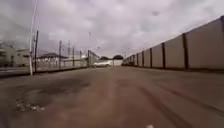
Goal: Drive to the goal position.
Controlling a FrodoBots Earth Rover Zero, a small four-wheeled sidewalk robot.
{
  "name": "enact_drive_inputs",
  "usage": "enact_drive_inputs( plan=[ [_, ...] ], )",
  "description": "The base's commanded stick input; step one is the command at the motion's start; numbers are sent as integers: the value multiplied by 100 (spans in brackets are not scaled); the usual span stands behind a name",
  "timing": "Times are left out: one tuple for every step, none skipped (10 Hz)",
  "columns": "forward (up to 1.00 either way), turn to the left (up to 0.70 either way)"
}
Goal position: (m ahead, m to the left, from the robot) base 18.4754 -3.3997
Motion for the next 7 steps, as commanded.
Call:
enact_drive_inputs(
  plan=[
    [60,0],
    [60,0],
    [60,0],
    [60,0],
    [60,0],
    [60,0],
    [60,0]
  ],
)
